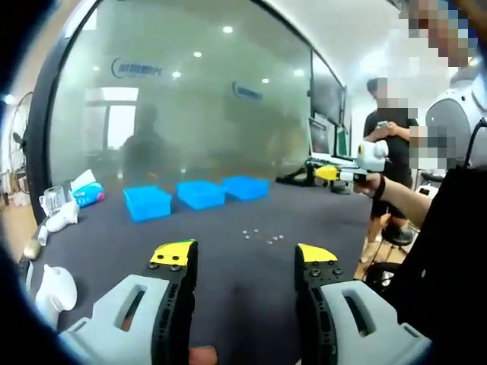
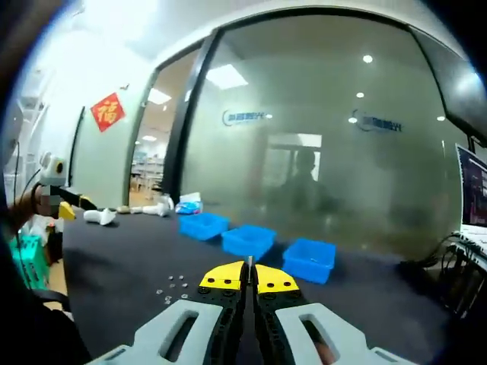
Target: Sort the screws, nuts, and washers into the corresponding bins
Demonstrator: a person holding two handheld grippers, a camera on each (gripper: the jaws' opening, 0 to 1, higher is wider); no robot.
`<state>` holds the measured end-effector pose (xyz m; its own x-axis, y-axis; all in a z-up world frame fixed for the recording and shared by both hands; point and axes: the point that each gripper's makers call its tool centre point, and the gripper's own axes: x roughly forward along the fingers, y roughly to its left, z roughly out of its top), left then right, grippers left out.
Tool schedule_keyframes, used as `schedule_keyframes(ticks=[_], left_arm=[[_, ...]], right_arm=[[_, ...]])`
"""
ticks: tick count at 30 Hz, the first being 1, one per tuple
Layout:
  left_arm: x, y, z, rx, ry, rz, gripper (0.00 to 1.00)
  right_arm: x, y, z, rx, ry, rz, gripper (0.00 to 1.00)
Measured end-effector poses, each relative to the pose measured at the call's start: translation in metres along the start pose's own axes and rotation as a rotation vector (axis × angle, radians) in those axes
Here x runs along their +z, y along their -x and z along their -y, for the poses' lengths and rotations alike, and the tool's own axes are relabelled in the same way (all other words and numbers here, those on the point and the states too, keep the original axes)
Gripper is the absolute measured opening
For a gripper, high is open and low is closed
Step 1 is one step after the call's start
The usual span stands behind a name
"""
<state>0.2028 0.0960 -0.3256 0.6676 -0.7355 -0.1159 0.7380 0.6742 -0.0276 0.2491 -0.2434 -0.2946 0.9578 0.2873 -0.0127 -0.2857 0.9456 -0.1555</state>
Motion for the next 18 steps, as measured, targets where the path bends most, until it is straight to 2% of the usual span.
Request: schedule_keyframes(ticks=[8, 15, 18], left_arm=[[-0.005, -0.001, -0.001, 0.004, -0.005, -0.008, 0.5], [-0.011, 0.002, -0.006, 0.017, 0.011, -0.005, 0.5], [-0.014, 0.004, -0.011, 0.029, 0.021, -0.004, 0.5]], right_arm=[[0.015, -0.044, 0.031, -0.039, -0.029, 0.042, 0.01], [0.009, -0.098, 0.065, -0.084, -0.024, 0.008, 0.01], [0.003, -0.12, 0.076, -0.08, -0.103, -0.013, 0.01]])
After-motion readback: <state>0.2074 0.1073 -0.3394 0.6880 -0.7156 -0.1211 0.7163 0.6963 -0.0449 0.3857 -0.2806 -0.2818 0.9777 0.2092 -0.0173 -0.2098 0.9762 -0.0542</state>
